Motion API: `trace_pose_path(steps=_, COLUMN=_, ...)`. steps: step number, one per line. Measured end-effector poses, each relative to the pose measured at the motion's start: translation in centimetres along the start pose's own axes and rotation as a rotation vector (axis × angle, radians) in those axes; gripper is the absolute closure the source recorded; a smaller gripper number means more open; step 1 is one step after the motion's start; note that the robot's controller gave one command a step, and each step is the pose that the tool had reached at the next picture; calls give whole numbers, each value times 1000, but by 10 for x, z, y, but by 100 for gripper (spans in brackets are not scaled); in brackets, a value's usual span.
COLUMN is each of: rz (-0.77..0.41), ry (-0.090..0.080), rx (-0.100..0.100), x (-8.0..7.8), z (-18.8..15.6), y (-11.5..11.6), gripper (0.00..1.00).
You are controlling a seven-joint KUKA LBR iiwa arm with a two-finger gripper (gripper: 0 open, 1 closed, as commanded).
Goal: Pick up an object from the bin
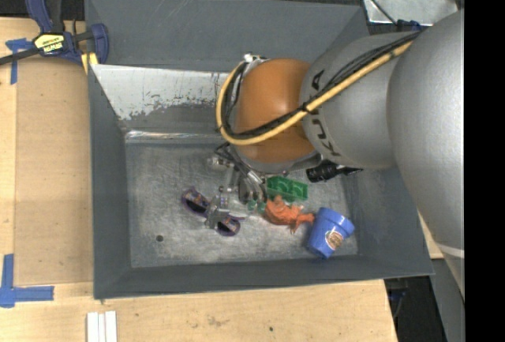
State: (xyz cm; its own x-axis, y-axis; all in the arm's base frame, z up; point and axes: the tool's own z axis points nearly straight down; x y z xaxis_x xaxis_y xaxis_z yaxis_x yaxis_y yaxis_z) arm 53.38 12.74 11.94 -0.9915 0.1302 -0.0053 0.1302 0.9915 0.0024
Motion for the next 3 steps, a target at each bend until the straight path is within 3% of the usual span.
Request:
trace_pose_path(steps=1, rz=93, ry=2, rx=0, x=0, z=47, y=5, gripper=0)
trace_pose_path(steps=2, rz=54, ry=-18, rx=-7, x=-4, z=43, y=4, gripper=100)
trace_pose_path(steps=3, rz=55, ry=-18, rx=-7, x=-4, z=43, y=4, gripper=100)
